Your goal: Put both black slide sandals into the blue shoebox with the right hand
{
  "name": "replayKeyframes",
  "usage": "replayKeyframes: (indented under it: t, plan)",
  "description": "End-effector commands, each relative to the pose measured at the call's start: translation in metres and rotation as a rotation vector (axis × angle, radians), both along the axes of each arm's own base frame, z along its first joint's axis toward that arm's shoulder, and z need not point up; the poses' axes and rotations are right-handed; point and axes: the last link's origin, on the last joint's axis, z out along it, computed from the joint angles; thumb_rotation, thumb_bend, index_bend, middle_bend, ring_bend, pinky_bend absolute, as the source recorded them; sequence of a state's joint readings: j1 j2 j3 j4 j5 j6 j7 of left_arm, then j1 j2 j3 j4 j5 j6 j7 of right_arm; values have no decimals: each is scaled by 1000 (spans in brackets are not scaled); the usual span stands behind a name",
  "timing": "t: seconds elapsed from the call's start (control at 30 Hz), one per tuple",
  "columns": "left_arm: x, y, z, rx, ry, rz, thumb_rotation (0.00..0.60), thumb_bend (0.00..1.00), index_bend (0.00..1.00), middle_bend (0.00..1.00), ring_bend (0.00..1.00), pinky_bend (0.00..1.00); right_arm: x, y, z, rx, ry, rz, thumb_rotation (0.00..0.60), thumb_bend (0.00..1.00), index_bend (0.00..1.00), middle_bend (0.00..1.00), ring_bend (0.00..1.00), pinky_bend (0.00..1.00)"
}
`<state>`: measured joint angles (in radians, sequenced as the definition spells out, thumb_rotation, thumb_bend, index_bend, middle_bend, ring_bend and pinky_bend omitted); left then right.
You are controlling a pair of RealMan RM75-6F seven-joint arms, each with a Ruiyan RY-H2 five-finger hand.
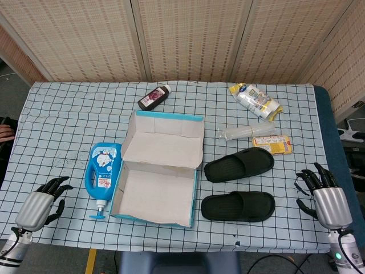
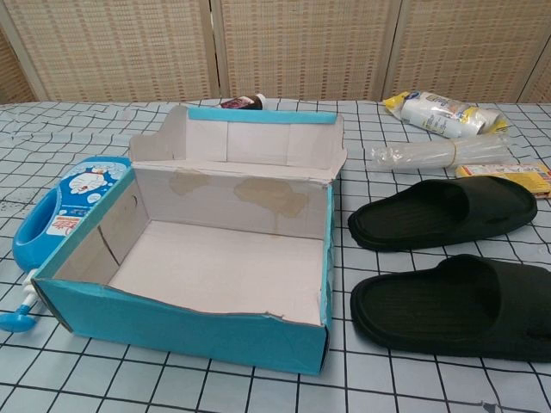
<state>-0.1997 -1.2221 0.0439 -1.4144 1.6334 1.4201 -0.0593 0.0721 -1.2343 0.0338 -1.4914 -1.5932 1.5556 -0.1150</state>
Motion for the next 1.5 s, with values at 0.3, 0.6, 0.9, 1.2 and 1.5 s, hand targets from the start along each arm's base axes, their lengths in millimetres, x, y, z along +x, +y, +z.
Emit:
replayKeyframes:
  t: [0.3,0.6,0.9,1.2,1.5]
  plan:
    - [1,-1,1,5,0,-6,600,618,287,130,152,359,3,5,2,8,-23,8,600,101,252,212,42,158]
    - [0,0,0,-4,5,-3,600,618,287,131,154,360,0,10,-11,187,-12,-44,600,68,178,210,42,158]
    - [0,0,1,-2,0,-2,600,619,287,130,154,360,-5,10,-40,398,-64,-11,600,29,48,105,0,134]
    - [-1,1,1,2,3,5,600,619,287,131,154,360,-10,0,-57,461,-106,12,600,17,38,100,0,132]
    - [-1,1,3,6,-11,2,600,619,287,131,154,360,-2,-13,-95,592,-114,41,600,18,39,101,0,132]
